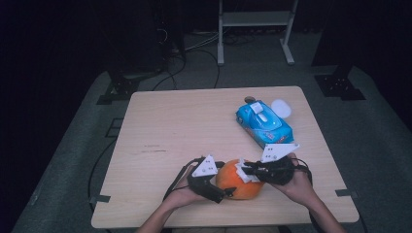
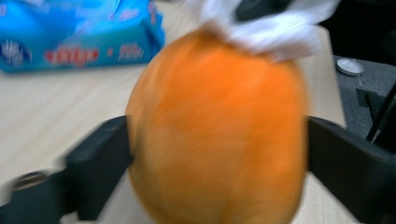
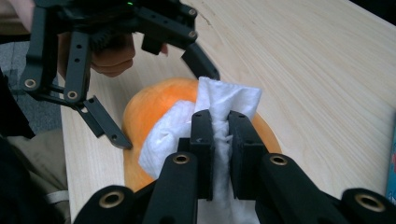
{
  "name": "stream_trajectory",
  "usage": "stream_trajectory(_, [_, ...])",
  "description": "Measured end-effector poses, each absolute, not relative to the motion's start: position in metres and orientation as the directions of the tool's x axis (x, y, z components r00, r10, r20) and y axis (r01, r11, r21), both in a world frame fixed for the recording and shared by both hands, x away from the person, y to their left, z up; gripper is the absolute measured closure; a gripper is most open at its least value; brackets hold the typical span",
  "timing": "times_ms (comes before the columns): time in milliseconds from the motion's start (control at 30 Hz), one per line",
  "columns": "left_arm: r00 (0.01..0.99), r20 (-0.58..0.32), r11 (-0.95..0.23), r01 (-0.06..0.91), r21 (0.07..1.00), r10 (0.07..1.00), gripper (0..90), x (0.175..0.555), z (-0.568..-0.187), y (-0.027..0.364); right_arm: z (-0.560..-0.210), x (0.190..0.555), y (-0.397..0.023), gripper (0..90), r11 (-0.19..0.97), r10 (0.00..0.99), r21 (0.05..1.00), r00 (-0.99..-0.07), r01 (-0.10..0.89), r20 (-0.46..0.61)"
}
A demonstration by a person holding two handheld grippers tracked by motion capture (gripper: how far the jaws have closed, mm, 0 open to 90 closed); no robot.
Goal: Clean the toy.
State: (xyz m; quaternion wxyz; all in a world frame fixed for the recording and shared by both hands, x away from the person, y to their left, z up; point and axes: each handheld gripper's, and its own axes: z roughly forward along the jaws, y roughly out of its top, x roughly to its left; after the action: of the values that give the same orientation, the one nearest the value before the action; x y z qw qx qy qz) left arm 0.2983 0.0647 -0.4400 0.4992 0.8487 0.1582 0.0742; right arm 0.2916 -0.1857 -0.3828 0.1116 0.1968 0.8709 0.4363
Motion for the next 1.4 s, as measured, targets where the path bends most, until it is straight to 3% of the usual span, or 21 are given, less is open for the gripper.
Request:
stream_trajectory(67, [0.941,-0.059,-0.432,0.208,0.877,0.335,5.9,0.300,-0.443,0.064,-0.382,0.292,-0.188,80.6,0.542,0.438,0.802,-0.899,0.251,-0.015])
stream_trajectory(167, [0.939,-0.058,-0.424,0.207,0.882,0.339,20.9,0.299,-0.440,0.065,-0.381,0.293,-0.191,80.6,0.540,0.451,0.801,-0.892,0.257,-0.018])
stream_trajectory(333, [0.939,0.078,-0.468,0.094,0.879,0.335,31.0,0.285,-0.423,0.053,-0.370,0.285,-0.174,80.6,0.525,0.423,0.826,-0.905,0.208,-0.041])
stream_trajectory(433, [0.940,0.127,-0.497,0.049,0.866,0.316,31.1,0.279,-0.419,0.050,-0.363,0.277,-0.159,80.5,0.562,0.387,0.814,-0.917,0.149,-0.099])
stream_trajectory(667, [0.938,-0.073,-0.429,0.224,0.875,0.340,10.0,0.298,-0.438,0.061,-0.374,0.286,-0.178,80.6,0.566,0.418,0.796,-0.907,0.217,-0.050])
stream_trajectory(733, [0.940,-0.097,-0.410,0.234,0.882,0.327,18.4,0.298,-0.441,0.061,-0.372,0.289,-0.185,80.6,0.555,0.437,0.800,-0.898,0.228,-0.047])
stream_trajectory(833, [0.945,-0.031,-0.432,0.177,0.884,0.325,30.9,0.293,-0.436,0.058,-0.370,0.286,-0.182,80.7,0.546,0.432,0.809,-0.900,0.219,-0.048])
stream_trajectory(933, [0.949,0.026,-0.450,0.125,0.884,0.314,34.0,0.284,-0.430,0.053,-0.368,0.279,-0.168,80.6,0.547,0.397,0.816,-0.916,0.186,-0.058])
stream_trajectory(1033, [0.947,0.089,-0.492,0.080,0.867,0.310,34.5,0.278,-0.428,0.049,-0.367,0.271,-0.151,80.6,0.588,0.352,0.798,-0.931,0.134,-0.103])
stream_trajectory(1100, [0.947,0.064,-0.484,0.102,0.869,0.314,34.7,0.280,-0.432,0.052,-0.367,0.272,-0.150,80.6,0.607,0.357,0.785,-0.926,0.128,-0.126])
stream_trajectory(1267, [0.951,0.013,-0.489,0.148,0.860,0.310,33.8,0.286,-0.440,0.061,-0.368,0.284,-0.187,80.5,0.567,0.449,0.793,-0.891,0.224,-0.069])
stream_trajectory(1400, [0.954,-0.005,-0.458,0.148,0.876,0.300,18.7,0.290,-0.433,0.061,-0.378,0.284,-0.200,80.6,0.527,0.461,0.810,-0.887,0.256,-0.019])
